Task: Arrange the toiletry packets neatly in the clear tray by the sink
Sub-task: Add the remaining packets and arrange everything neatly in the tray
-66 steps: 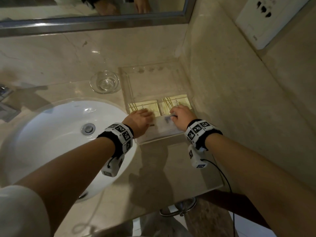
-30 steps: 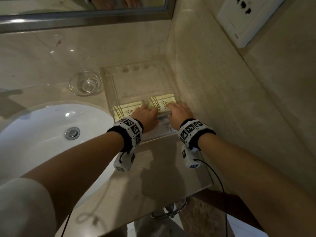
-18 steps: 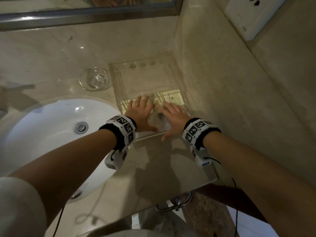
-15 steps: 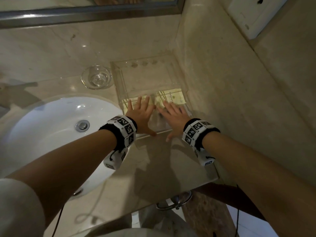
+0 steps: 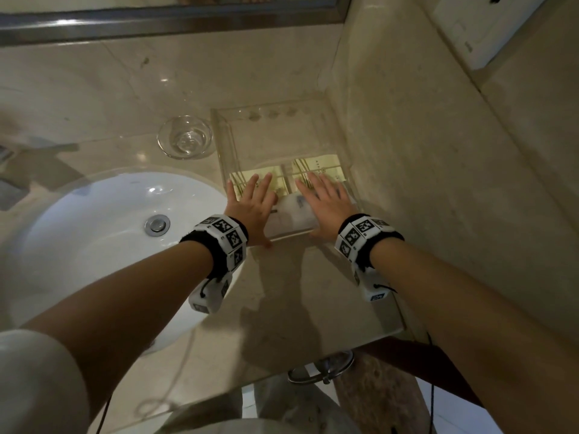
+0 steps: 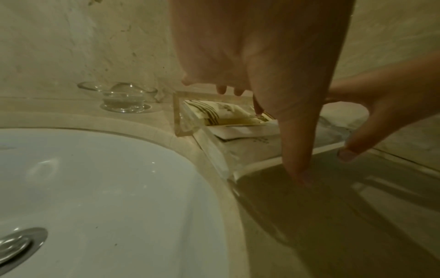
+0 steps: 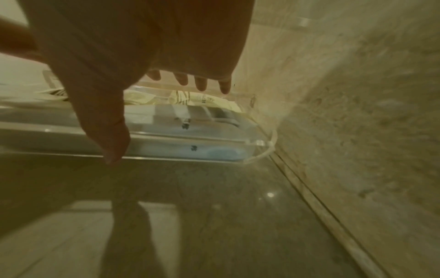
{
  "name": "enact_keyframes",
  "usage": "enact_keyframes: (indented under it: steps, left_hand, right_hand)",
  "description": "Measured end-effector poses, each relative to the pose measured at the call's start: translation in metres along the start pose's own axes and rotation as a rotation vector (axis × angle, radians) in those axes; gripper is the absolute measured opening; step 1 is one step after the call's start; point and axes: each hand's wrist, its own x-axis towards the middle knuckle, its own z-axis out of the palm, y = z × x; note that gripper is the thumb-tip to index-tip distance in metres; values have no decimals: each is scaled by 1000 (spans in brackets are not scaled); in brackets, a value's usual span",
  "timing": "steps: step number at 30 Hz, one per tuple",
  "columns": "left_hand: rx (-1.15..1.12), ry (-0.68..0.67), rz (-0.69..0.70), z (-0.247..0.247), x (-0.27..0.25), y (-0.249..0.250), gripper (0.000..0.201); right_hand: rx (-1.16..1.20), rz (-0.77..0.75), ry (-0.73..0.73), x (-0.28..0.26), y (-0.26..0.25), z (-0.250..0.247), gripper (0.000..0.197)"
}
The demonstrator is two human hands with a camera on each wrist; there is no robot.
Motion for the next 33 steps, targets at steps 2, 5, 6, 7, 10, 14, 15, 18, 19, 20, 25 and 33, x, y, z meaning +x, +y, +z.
enact_keyframes:
  steps: [2, 5, 6, 7, 10, 14, 15, 18, 19, 20, 25, 33]
  left_hand:
    - [-6, 31, 2, 0, 0, -1, 106]
    - [-31, 70, 7, -3, 1, -4, 101]
    - [-42, 76, 9, -4, 2, -5, 99]
    - [-50, 79, 10, -4, 3, -6, 98]
    - [-82, 109, 23, -5, 7, -7, 94]
    - [-150, 190, 35, -8, 14, -14, 82]
    - [-163, 201, 32, -9, 15, -17, 82]
    - [-175, 212, 12, -11, 20, -22, 83]
    - [-174, 212, 11, -11, 21, -23, 82]
    - [-175, 211, 11, -11, 22, -24, 81]
    - [-170, 238, -8, -13, 29, -28, 69]
    - [-99, 294, -58, -14, 41, -27, 50]
  right_hand:
    - [-10, 6, 6, 4, -1, -1, 114]
    - [-27, 15, 25, 11, -1, -2, 118]
    - [-28, 18, 29, 13, -1, -3, 119]
    - [-28, 18, 30, 15, -1, -4, 119]
    - [-37, 12, 46, 19, 1, -9, 115]
    - [31, 35, 78, 25, 4, -17, 108]
    - [46, 40, 74, 27, 5, -19, 107]
    - [31, 19, 67, 32, 4, -24, 104]
    - [23, 5, 70, 34, 4, -24, 101]
    - [14, -6, 73, 36, 3, -24, 97]
    - [-3, -14, 149, 44, 0, -25, 79]
    - [-51, -43, 338, 63, -1, -25, 60]
